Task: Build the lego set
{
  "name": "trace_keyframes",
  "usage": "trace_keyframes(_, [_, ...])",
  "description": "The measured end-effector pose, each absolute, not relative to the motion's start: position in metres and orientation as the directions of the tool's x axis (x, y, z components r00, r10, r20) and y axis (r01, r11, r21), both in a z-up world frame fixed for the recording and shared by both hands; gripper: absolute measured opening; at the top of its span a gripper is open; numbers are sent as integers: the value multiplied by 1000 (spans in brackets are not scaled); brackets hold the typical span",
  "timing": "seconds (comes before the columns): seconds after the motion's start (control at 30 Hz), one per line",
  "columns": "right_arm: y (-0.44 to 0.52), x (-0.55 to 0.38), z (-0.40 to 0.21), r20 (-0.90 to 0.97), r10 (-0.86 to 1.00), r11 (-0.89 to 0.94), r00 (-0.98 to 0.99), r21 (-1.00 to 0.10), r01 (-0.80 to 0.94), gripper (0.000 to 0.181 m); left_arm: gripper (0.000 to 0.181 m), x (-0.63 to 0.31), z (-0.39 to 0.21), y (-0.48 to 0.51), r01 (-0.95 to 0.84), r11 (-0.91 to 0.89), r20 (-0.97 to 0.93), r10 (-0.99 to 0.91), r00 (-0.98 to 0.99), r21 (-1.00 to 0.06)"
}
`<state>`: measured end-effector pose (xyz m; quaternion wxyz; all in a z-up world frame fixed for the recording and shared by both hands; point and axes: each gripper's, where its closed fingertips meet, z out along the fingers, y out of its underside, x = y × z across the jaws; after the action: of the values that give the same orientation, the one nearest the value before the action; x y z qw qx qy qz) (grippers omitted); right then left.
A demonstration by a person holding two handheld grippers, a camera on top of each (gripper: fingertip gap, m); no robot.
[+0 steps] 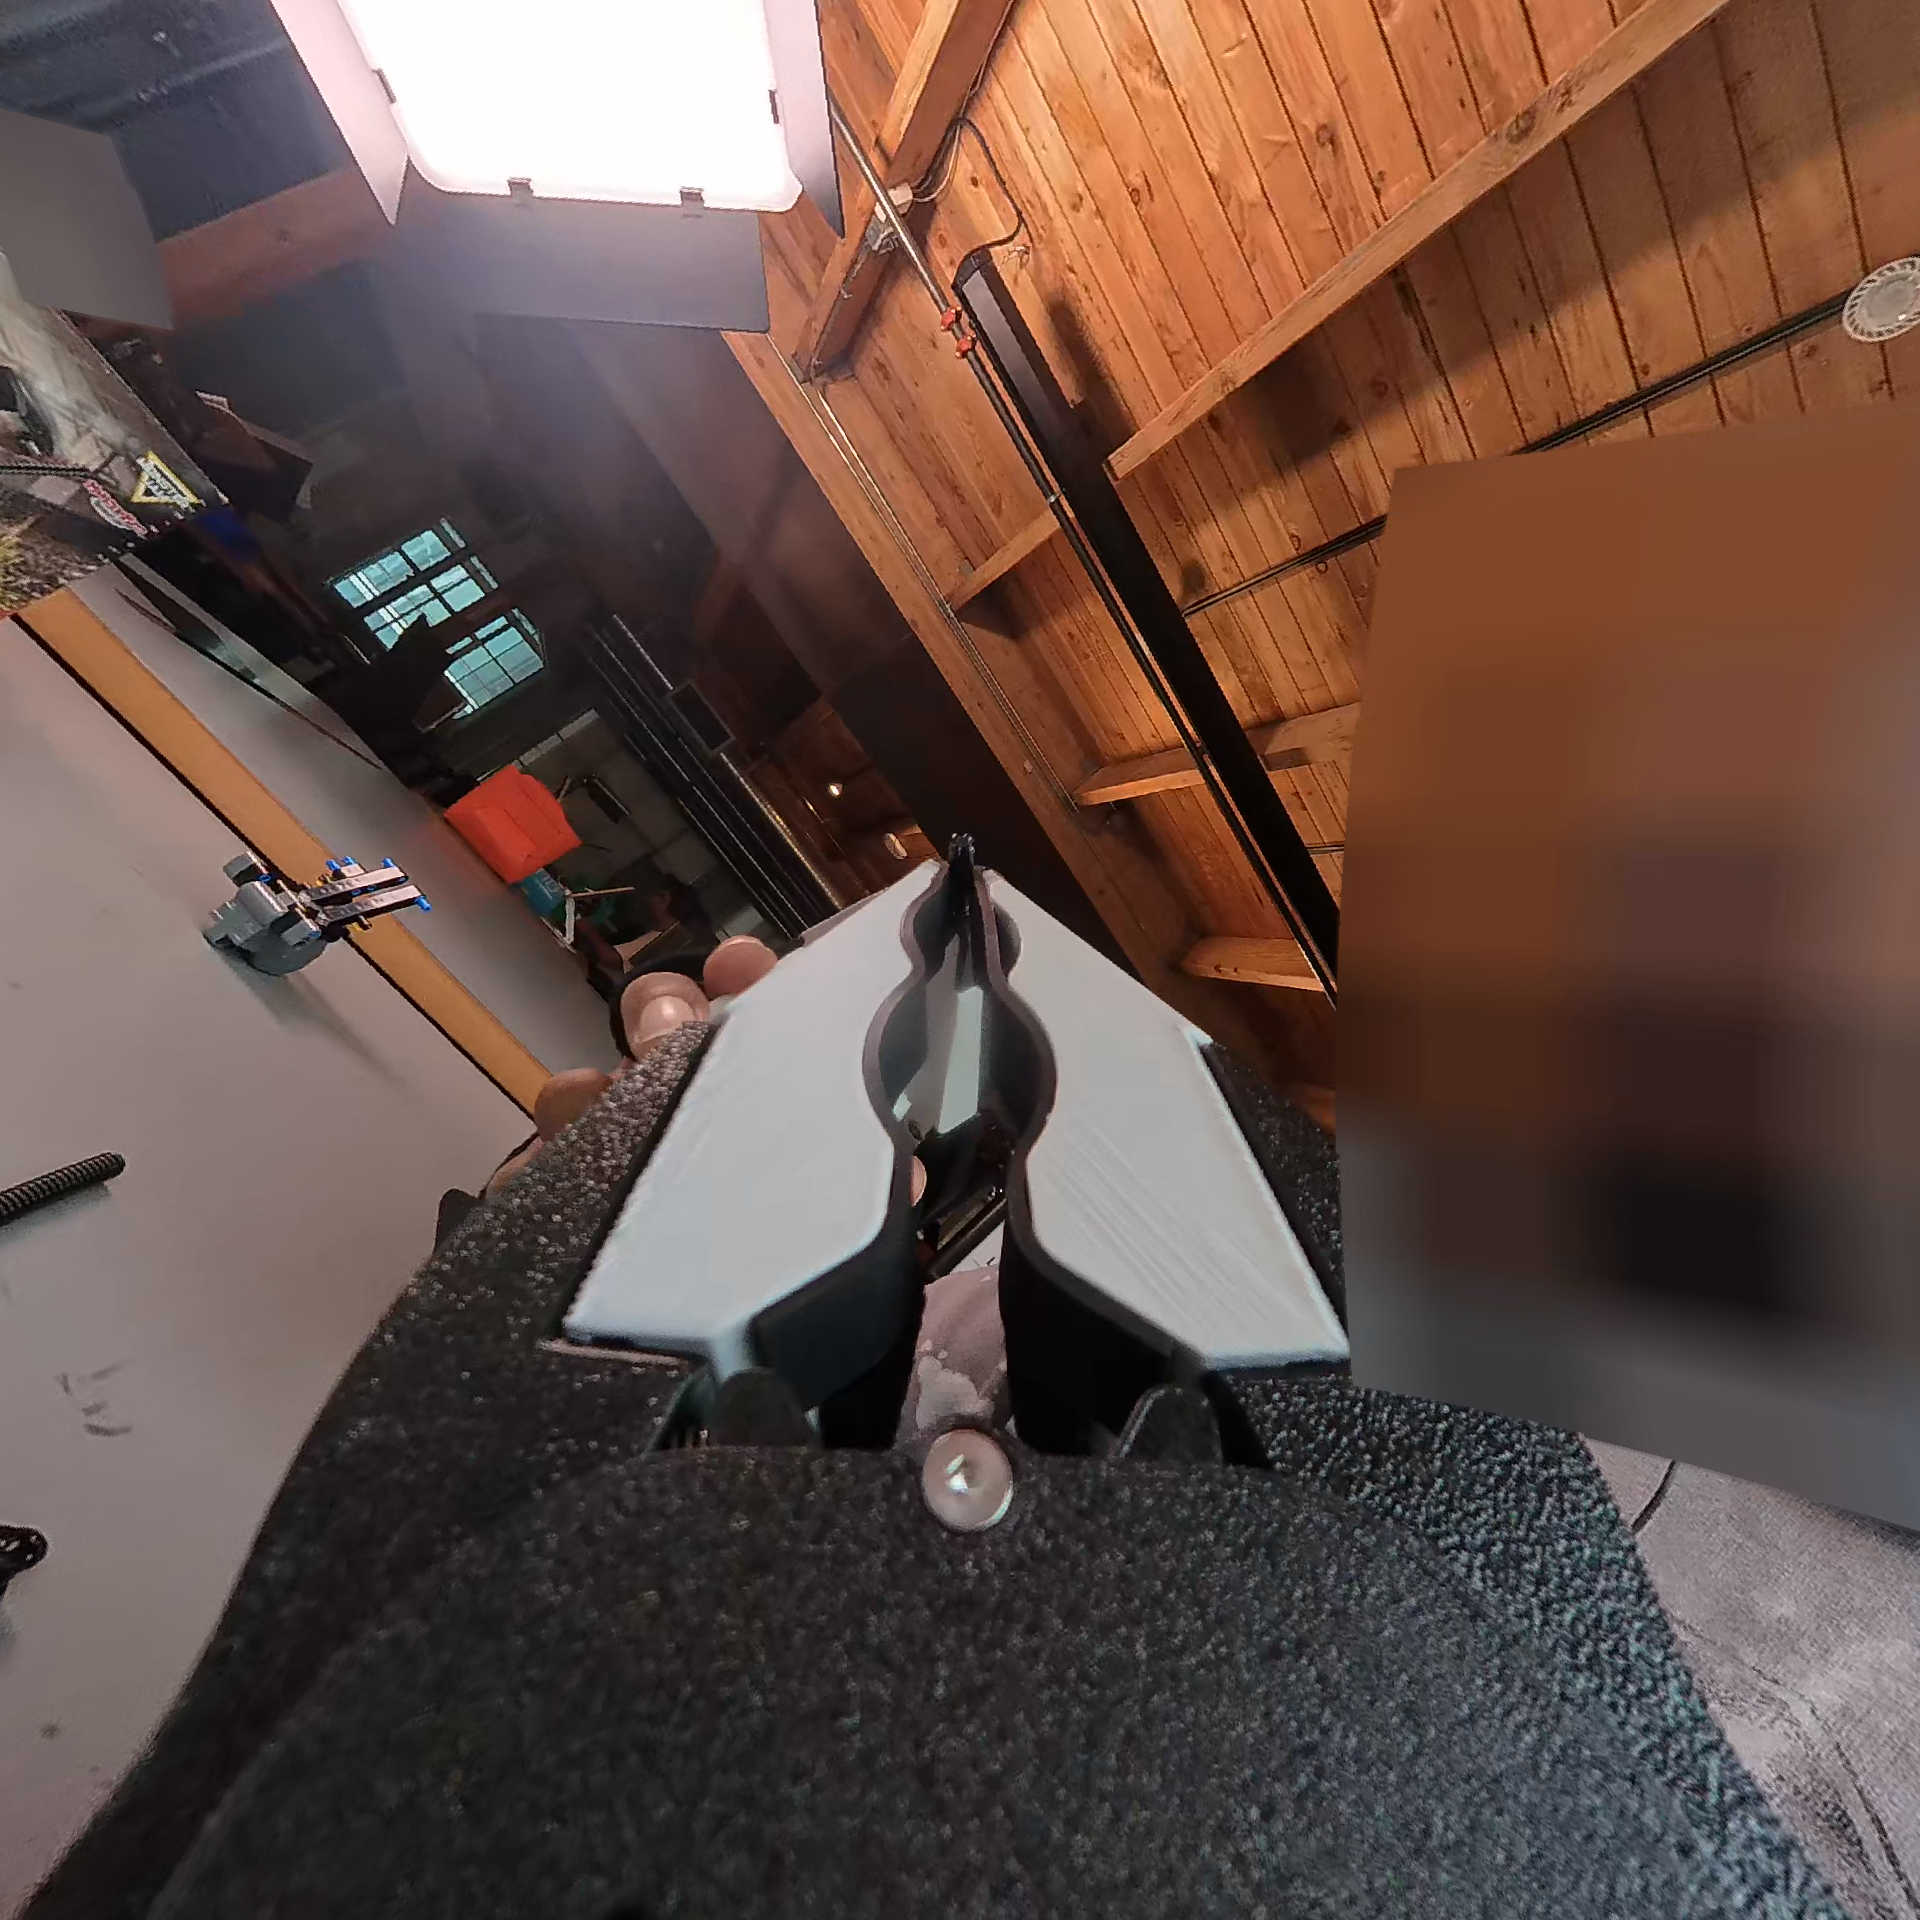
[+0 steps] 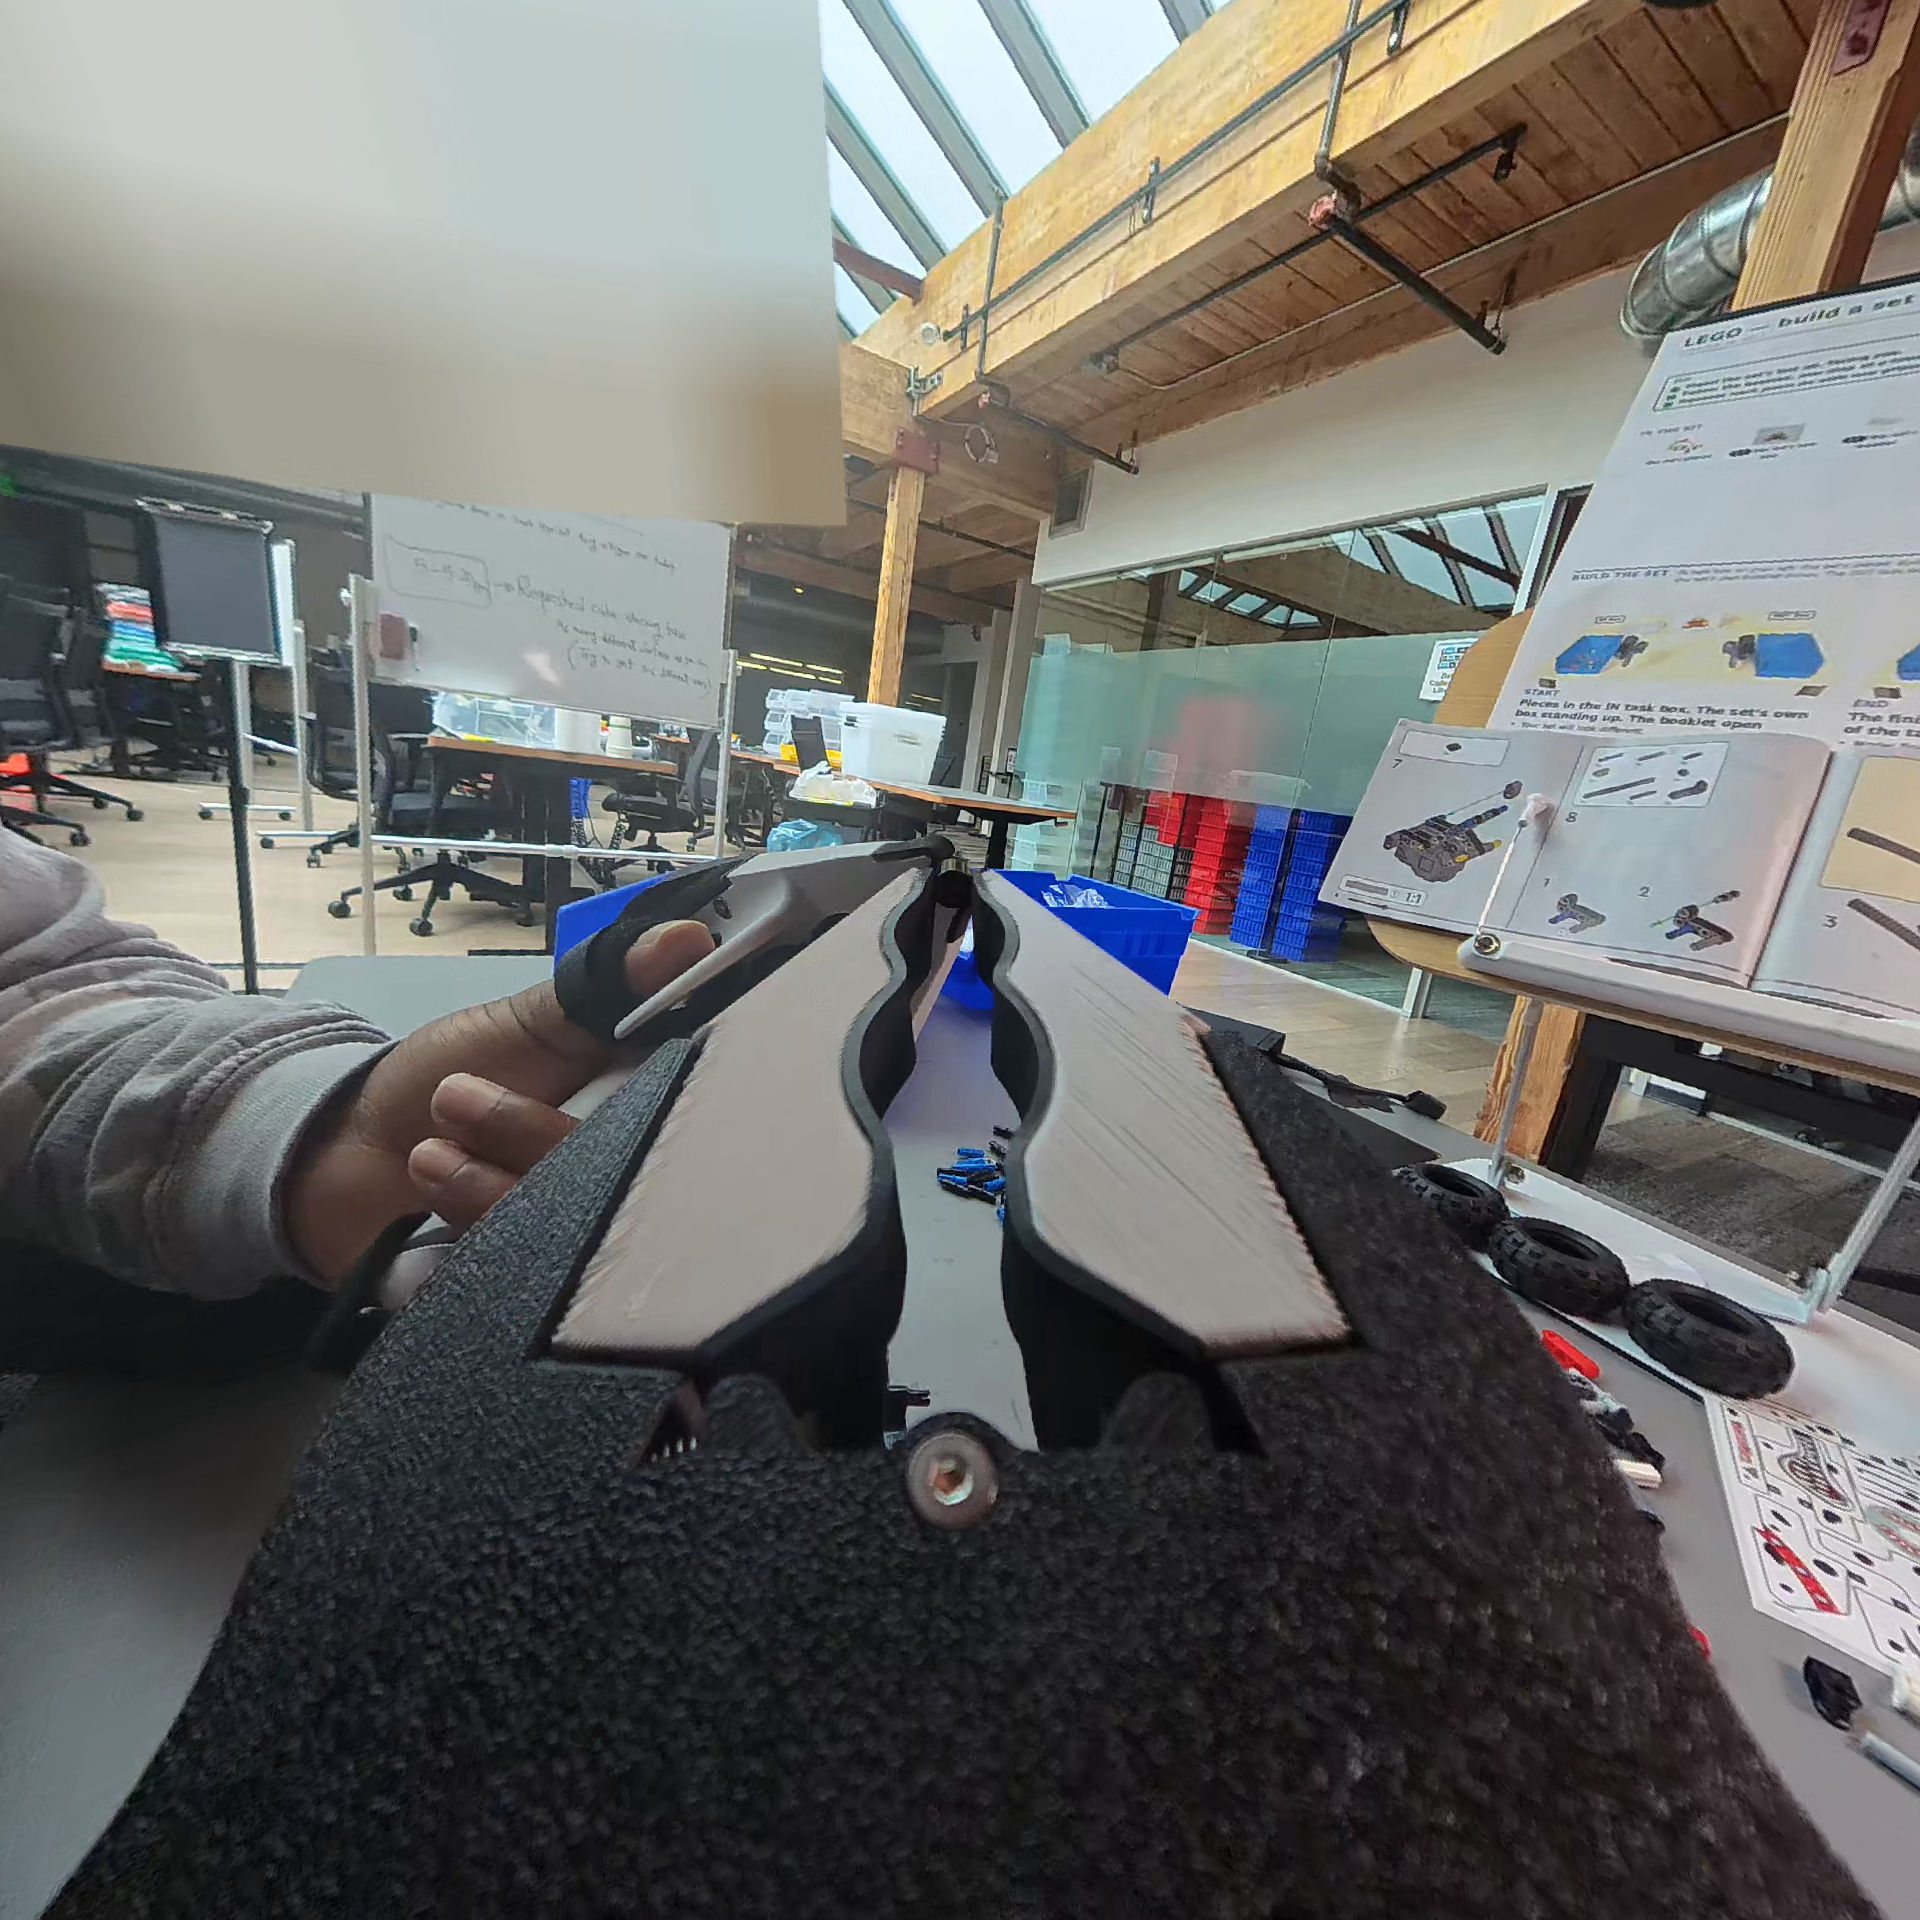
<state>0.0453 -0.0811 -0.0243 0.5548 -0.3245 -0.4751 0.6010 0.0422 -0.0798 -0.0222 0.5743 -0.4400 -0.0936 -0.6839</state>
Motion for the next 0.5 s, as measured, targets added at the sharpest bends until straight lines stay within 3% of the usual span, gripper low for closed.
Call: trace_keyframes(0.5, [-76,41,-31,136,977,84,-163,-952,-294,6,1,39,-28,-77,873,-316,732,-678,66,-371])
